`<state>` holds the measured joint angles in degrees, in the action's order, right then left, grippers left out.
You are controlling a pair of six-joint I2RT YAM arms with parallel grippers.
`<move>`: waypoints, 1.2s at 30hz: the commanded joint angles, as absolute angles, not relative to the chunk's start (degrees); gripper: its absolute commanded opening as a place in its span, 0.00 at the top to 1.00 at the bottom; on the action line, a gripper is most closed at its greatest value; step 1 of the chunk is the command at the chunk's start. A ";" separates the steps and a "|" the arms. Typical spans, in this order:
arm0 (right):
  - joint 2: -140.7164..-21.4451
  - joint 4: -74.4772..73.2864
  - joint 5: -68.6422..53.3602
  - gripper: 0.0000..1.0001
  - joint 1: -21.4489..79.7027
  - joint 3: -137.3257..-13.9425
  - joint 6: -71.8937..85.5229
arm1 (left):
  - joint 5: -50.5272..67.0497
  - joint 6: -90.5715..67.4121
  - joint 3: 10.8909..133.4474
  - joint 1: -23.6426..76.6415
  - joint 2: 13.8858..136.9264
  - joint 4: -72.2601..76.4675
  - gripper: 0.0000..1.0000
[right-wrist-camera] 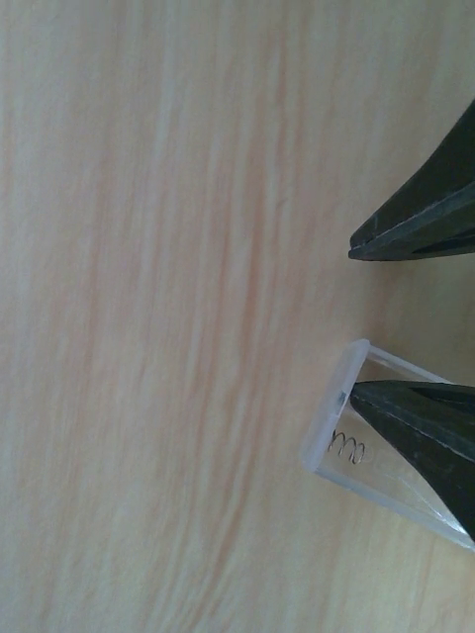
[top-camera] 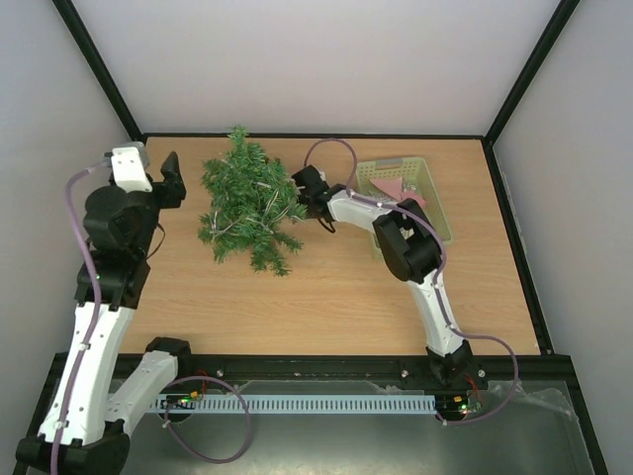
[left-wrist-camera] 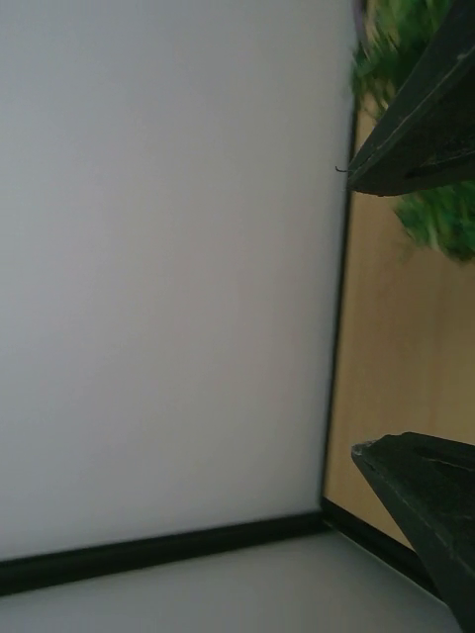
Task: Decorate the small christmas tree
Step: Wrap the decoration item around the Christmas tree.
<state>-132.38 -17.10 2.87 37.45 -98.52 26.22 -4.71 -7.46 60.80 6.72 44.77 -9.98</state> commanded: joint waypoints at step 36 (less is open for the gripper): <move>-116.73 -36.93 -37.04 0.49 30.25 -86.06 -60.33 | -8.11 -12.68 41.99 3.49 36.74 -15.82 0.34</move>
<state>-112.20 -28.12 -34.94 30.65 -79.94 -43.83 -8.56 -12.93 43.99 3.46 37.91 -15.35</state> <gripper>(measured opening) 0.500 0.658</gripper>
